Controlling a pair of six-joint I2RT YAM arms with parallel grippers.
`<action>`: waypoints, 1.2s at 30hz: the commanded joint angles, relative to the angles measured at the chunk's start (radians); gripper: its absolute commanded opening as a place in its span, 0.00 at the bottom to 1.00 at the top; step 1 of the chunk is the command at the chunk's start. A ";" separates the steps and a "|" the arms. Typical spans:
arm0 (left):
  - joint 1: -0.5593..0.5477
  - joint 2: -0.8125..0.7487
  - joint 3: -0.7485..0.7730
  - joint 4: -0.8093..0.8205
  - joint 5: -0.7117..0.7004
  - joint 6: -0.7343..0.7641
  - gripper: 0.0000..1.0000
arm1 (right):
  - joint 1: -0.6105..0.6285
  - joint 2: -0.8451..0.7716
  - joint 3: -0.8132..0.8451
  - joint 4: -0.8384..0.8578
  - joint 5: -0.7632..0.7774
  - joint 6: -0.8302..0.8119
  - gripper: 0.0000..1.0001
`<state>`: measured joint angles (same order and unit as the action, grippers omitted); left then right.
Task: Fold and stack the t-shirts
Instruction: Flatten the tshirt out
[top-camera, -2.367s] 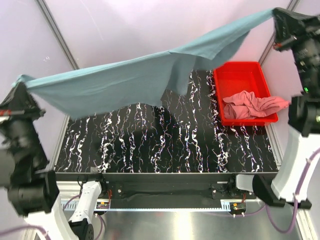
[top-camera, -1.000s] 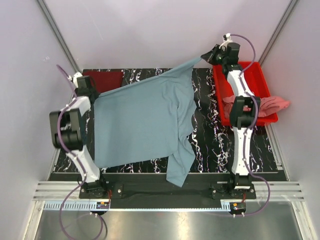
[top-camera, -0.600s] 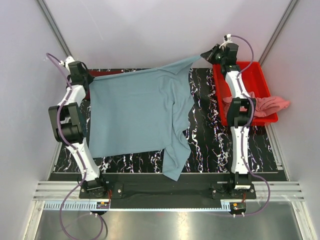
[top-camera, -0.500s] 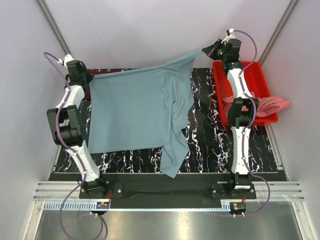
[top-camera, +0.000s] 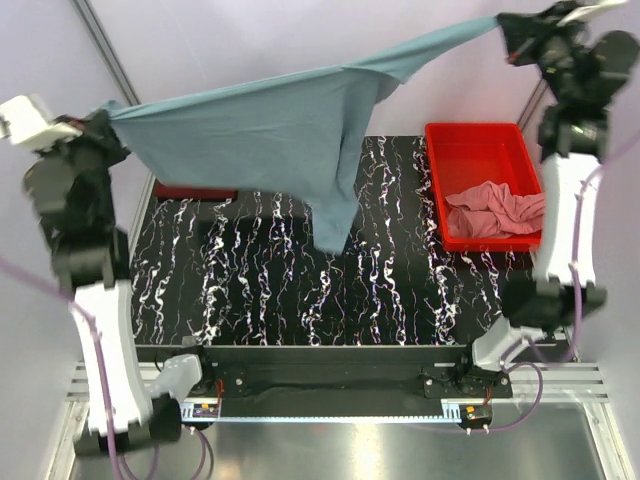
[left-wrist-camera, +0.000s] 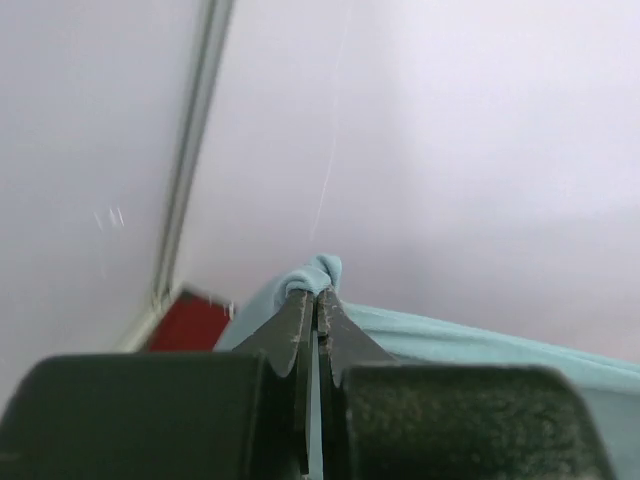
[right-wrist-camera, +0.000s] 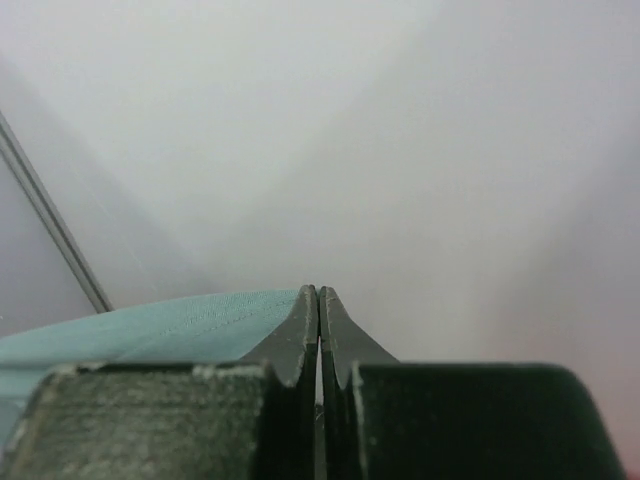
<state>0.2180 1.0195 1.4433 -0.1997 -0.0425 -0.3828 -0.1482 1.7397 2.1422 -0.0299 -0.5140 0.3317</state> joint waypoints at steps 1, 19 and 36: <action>0.037 -0.129 0.126 -0.147 -0.177 0.171 0.00 | -0.053 -0.193 -0.048 0.035 0.039 -0.129 0.00; -0.069 -0.444 0.263 -0.302 -0.396 0.222 0.00 | 0.048 -0.606 0.098 -0.326 0.194 -0.385 0.00; -0.068 -0.005 -0.532 0.250 -0.326 0.131 0.00 | 0.093 -0.230 -0.728 0.100 0.046 -0.217 0.00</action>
<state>0.1417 0.8818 0.9661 -0.1215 -0.3420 -0.2264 -0.0635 1.4082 1.4273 -0.0685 -0.4999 0.1059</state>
